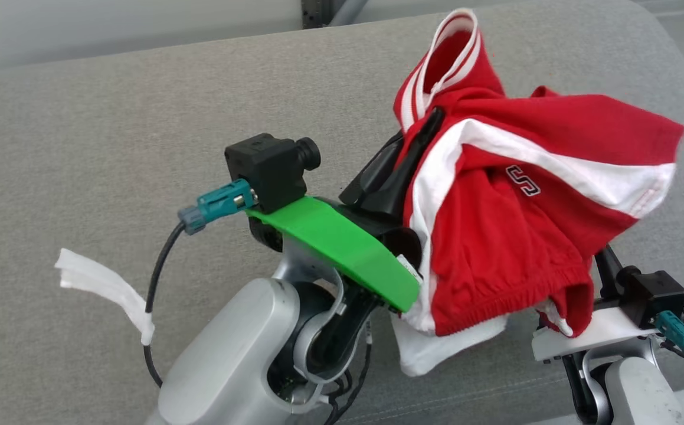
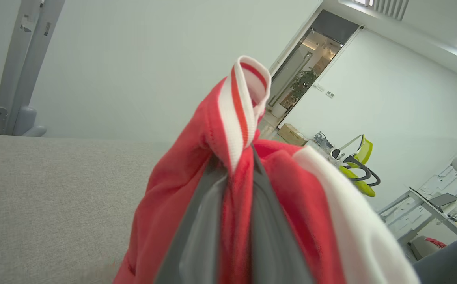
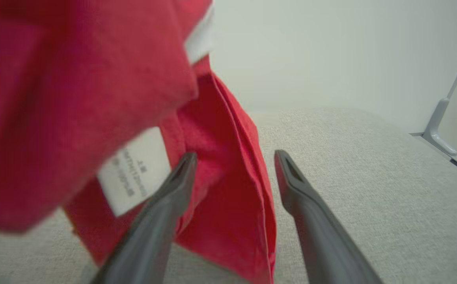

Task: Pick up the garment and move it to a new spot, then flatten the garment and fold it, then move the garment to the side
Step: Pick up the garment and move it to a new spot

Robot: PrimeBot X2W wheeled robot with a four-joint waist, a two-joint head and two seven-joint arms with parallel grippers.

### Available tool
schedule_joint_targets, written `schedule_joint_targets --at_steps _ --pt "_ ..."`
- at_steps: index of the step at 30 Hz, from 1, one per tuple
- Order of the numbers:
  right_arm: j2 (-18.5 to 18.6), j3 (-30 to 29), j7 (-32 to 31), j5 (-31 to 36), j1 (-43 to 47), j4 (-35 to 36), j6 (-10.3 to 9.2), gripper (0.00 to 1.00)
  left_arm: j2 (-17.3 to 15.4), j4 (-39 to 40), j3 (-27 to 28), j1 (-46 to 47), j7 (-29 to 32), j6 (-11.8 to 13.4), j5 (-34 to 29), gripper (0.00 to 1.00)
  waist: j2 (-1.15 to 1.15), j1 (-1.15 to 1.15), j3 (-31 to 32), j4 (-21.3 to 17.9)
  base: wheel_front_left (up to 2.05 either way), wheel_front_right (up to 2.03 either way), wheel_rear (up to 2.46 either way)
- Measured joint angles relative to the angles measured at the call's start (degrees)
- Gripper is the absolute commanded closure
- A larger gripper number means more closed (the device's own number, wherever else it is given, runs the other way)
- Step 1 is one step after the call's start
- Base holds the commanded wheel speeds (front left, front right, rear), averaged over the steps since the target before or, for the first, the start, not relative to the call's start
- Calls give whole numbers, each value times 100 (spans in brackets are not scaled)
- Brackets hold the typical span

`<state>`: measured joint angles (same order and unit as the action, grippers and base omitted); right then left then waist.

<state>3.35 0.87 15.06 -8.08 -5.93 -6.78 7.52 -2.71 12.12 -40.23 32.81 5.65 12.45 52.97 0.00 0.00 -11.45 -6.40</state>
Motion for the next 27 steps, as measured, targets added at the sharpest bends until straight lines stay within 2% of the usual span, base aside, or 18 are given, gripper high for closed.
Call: schedule_joint_targets --at_steps 4,7,8,9,12,13,14,15,21,27 --pt "-21 -63 0 -45 -25 -10 0 0 -131 -948 107 -215 -46 57 46 100 0 0 -126 -314 0 0 0" --pt "-33 -69 0 -59 -29 -27 0 0 -250 -1930 221 -349 -180 -89 112 100 0 0 -238 -511 0 0 0" --pt "-33 -69 0 -59 -29 -27 0 0 -250 -1930 221 -349 -180 -89 112 100 0 0 -238 -511 0 0 0" --pt "-35 -53 0 -87 -38 -38 0 0 -303 -2549 202 -378 -293 -248 111 100 0 0 -311 -622 0 0 0" --pt "-40 -40 0 -140 -57 -57 0 0 -305 -3356 180 -394 -541 -515 82 100 0 0 -406 -755 0 0 0" --pt "-38 -43 0 -151 -57 -65 0 0 -316 -3590 145 -387 -646 -578 3 76 0 0 -430 -788 0 0 0" --pt "-40 -49 0 -156 -57 -71 0 0 -315 -3775 125 -383 -749 -633 -32 43 0 0 -449 -816 0 0 0" --pt "-40 -53 0 -159 -55 -81 0 0 -311 -3944 105 -381 -868 -679 -67 0 0 0 -457 -837 0 0 0" --pt "-42 -143 0 -135 45 -124 0 0 -343 -4253 -79 -417 -1537 -738 -450 0 0 0 -320 -809 0 0 0" --pt "-45 -152 0 -71 204 -137 0 0 -711 -3607 -34 -881 -1704 -567 -590 0 0 0 -34 -659 0 0 0"
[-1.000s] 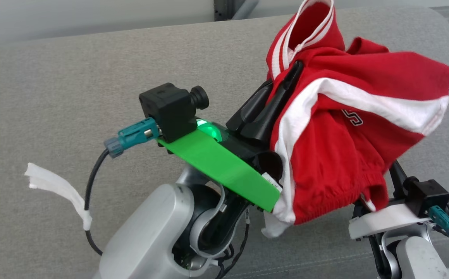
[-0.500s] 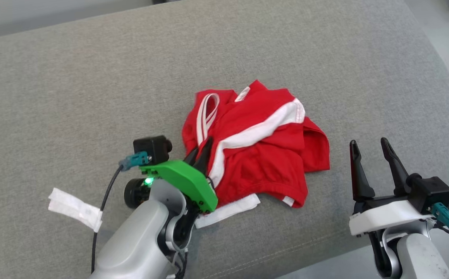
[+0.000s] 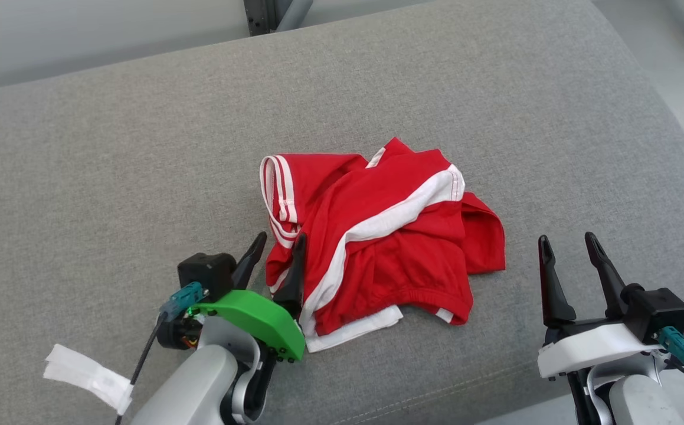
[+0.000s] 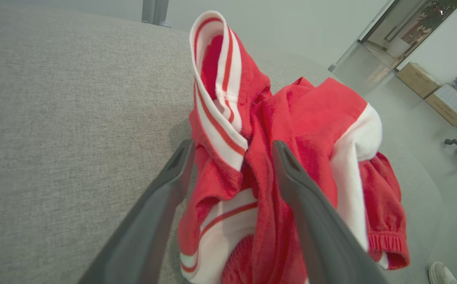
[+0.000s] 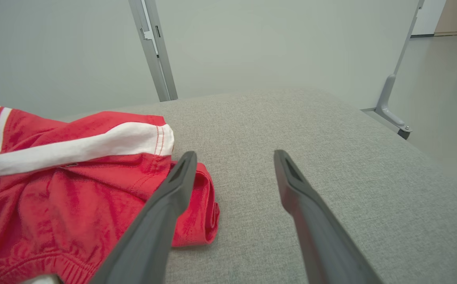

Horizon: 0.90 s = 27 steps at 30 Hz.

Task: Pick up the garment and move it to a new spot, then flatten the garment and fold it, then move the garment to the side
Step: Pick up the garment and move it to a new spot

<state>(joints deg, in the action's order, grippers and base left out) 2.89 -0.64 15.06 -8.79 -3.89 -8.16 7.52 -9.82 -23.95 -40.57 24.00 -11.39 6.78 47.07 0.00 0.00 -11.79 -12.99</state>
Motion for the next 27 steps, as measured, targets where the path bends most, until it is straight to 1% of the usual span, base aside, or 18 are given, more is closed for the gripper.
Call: schedule_joint_targets --at_steps 5,7,8,10,14,18,19,20,21,23,27 --pt "0 20 0 27 96 4 0 0 -448 946 111 -354 98 353 -41 0 0 0 218 115 0 0 0" --pt "1 24 0 29 104 21 0 0 -600 1345 12 -434 237 480 -154 0 0 0 258 154 0 0 0" --pt "0 59 0 27 103 31 0 0 -708 1674 -122 -463 421 608 -265 0 0 0 259 167 0 0 0" --pt "-1 67 0 24 102 38 0 0 -753 1902 -292 -475 617 708 -423 0 0 0 238 148 0 0 0" --pt "1 82 0 -18 91 45 0 0 -806 1965 -651 -483 1081 823 -578 0 0 0 150 65 0 0 0" --pt "0 56 0 -45 57 56 0 0 -823 1700 -876 -478 1518 894 -655 0 0 0 35 -34 0 0 0" --pt "1 35 0 -54 42 55 0 0 -868 1555 -957 -456 1637 893 -712 1 0 0 7 -58 0 0 0" --pt "1 20 0 -60 31 57 0 0 -890 1462 -995 -454 1688 872 -725 53 0 0 -18 -83 0 0 0" --pt "2 8 0 -60 26 59 0 0 -899 1426 -1009 -441 1686 804 -720 100 0 0 -42 -104 0 0 0" --pt "-5 -27 0 -60 26 57 0 0 -886 1446 -1068 -364 1726 688 -723 100 0 0 -82 -130 0 0 0" --pt "1 -172 0 -59 69 40 0 0 -896 1995 -884 -248 1528 717 -716 100 0 0 -94 -62 0 0 0"
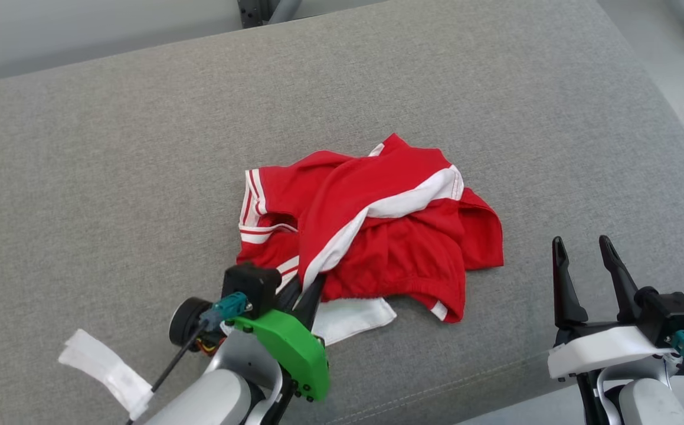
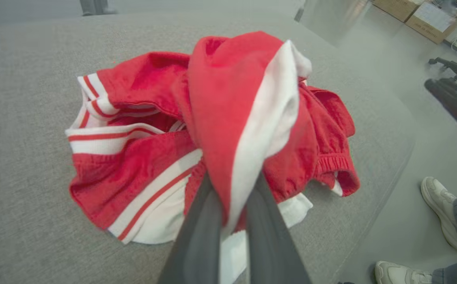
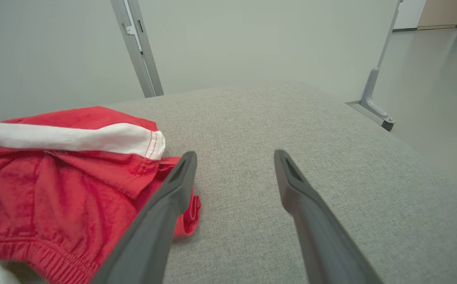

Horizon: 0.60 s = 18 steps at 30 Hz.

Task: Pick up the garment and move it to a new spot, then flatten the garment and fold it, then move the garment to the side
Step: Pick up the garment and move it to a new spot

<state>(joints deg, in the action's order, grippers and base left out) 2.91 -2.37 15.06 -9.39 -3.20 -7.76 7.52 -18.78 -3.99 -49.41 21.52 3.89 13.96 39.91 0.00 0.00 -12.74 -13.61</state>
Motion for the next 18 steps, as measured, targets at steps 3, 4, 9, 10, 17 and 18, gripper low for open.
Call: schedule_joint_targets --at_steps 3,4,9,10,17,18 --pt "-2 -16 0 5 59 -19 0 0 -68 835 248 3 -81 69 159 100 0 0 29 125 0 0 0" --pt "-3 -24 0 14 63 -20 0 0 -110 1107 347 4 -88 110 232 100 0 0 44 177 0 0 0" --pt "-2 1 0 46 68 -29 0 0 -625 2366 1065 -5 -71 495 355 100 0 0 126 477 0 0 0" --pt "-3 31 0 53 65 -30 0 0 -705 2530 1230 -20 -63 571 425 100 0 0 144 534 0 0 0" --pt "-5 63 0 64 62 -48 0 0 -1917 2593 2943 -508 -86 1079 918 100 0 0 273 825 0 0 0" --pt "-7 49 0 74 65 -53 0 0 -2082 2470 3174 -593 -53 1077 1050 100 0 0 285 854 0 0 0"
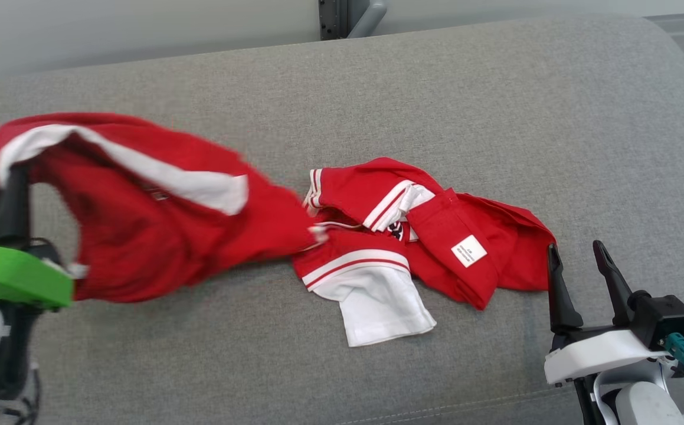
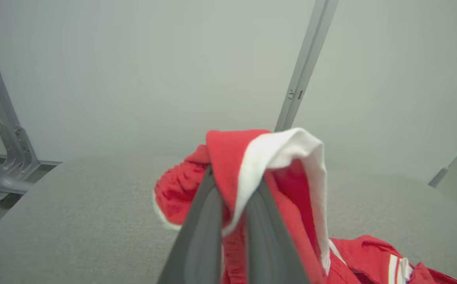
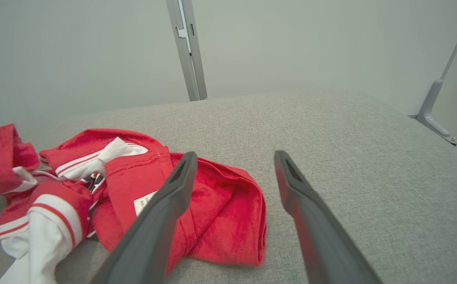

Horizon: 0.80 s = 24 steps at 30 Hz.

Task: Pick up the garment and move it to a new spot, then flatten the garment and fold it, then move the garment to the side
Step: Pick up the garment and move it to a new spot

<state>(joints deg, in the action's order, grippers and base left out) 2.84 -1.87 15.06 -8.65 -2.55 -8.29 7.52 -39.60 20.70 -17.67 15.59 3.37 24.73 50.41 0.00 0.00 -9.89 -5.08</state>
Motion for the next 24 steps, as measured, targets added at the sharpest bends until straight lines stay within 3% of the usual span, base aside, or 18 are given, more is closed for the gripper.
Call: schedule_joint_targets --at_steps 5,7,11,17,24 --pt "2 -11 0 23 9 -37 0 0 -806 -1129 837 -318 168 -225 413 100 0 0 -25 59 0 0 0" --pt "1 14 0 24 -2 -40 0 0 -980 -1639 1068 -336 170 -336 550 100 0 0 -72 51 0 0 0" --pt "3 5 0 31 -30 -31 0 0 -1122 -2561 1277 -326 156 -538 693 100 0 0 -192 15 0 0 0" --pt "2 -5 0 88 -68 -29 0 0 -1380 -3971 1608 -88 -148 -530 645 100 0 0 -328 -103 0 0 0" --pt "31 -114 0 130 -63 -9 0 0 -1758 -4534 1718 165 -222 -716 586 100 0 0 -415 -139 0 0 0"
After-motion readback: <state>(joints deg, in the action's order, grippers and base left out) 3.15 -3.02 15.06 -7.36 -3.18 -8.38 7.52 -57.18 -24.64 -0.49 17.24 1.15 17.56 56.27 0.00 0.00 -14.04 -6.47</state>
